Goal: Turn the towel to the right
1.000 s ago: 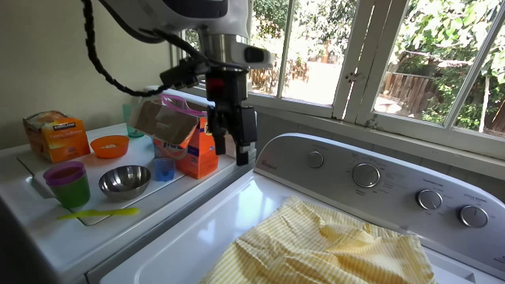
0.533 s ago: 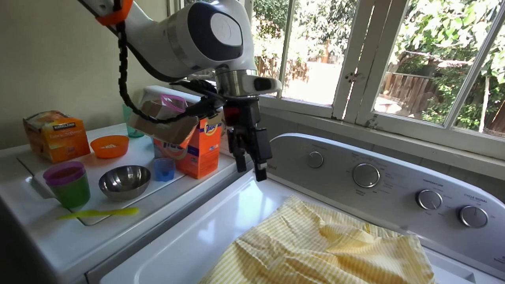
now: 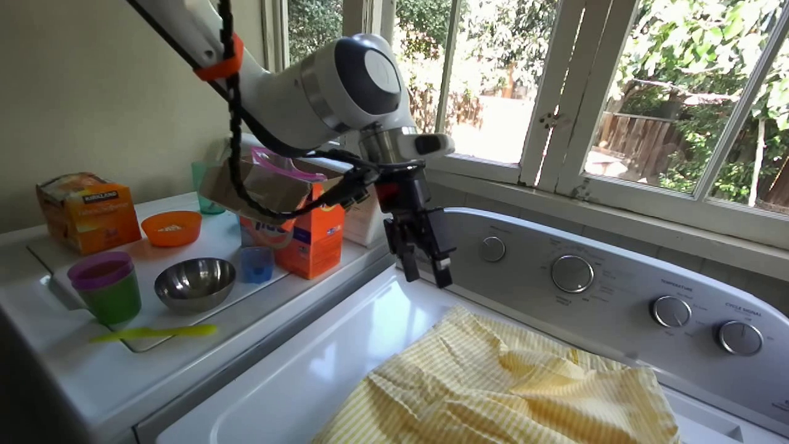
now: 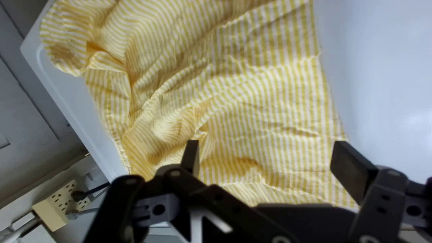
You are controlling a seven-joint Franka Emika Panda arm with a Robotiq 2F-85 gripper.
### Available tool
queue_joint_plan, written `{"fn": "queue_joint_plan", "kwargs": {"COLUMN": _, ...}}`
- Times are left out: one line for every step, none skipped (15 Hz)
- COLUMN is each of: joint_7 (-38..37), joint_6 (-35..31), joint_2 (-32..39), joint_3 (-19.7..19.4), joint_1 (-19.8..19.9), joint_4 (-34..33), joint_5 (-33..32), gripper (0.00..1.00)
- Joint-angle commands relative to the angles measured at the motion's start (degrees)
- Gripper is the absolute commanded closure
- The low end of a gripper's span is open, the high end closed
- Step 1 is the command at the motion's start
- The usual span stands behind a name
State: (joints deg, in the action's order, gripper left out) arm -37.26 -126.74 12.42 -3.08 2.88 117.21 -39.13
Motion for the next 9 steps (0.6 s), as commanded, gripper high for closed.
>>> {"fn": "queue_joint_plan", "kwargs": {"joint_7": -4.88, "joint_6": -0.03, "joint_2": 11.62, "joint_3": -2.39, "joint_1": -3.12, "joint_4": -10.92, "joint_5": -5.75, "gripper": 0.0}}
{"fn": "queue_joint_plan", "kwargs": {"joint_7": -4.31, "joint_6": -0.15, "joint_2": 14.4, "joint_3": -2.44, "joint_1": -3.69, "joint_4": -13.81, "joint_5": -5.95, "gripper": 0.0}}
{"fn": "queue_joint_plan", "kwargs": {"joint_7": -3.89, "joint_6": -0.62, "joint_2": 16.39, "joint_3": -2.59, "joint_1": -4.1, "joint_4": -15.98, "joint_5": -5.99, "gripper": 0.0}}
{"fn": "queue_joint_plan", "kwargs": {"joint_7": -3.34, "joint_6": -1.2, "joint_2": 18.55, "joint_3": -2.64, "joint_1": -4.48, "joint_4": -18.28, "joint_5": -5.54, "gripper": 0.0}}
{"fn": "queue_joint_plan", "kwargs": {"joint_7": -2.79, "joint_6": -1.29, "joint_2": 20.41, "joint_3": -2.76, "joint_1": -4.89, "joint_4": -20.37, "joint_5": -5.04, "gripper": 0.0}}
{"fn": "queue_joint_plan", "kwargs": {"joint_7": -4.15, "joint_6": -0.5, "joint_2": 21.45, "joint_3": -3.51, "joint_1": -5.99, "joint_4": -21.96, "joint_5": -5.75, "gripper": 0.0}}
{"fn": "queue_joint_plan", "kwargs": {"joint_7": -2.22, "joint_6": -0.55, "joint_2": 17.37, "joint_3": -3.13, "joint_1": -5.26, "joint_4": -17.12, "joint_5": -3.56, "gripper": 0.0}}
{"fn": "queue_joint_plan", "kwargs": {"joint_7": -2.29, "joint_6": -0.54, "joint_2": 18.9, "joint_3": -3.42, "joint_1": -5.8, "joint_4": -18.9, "joint_5": -3.56, "gripper": 0.0}}
{"fn": "queue_joint_plan", "kwargs": {"joint_7": -2.38, "joint_6": -0.61, "joint_2": 19.92, "joint_3": -3.67, "joint_1": -6.14, "joint_4": -20.05, "joint_5": -3.6, "gripper": 0.0}}
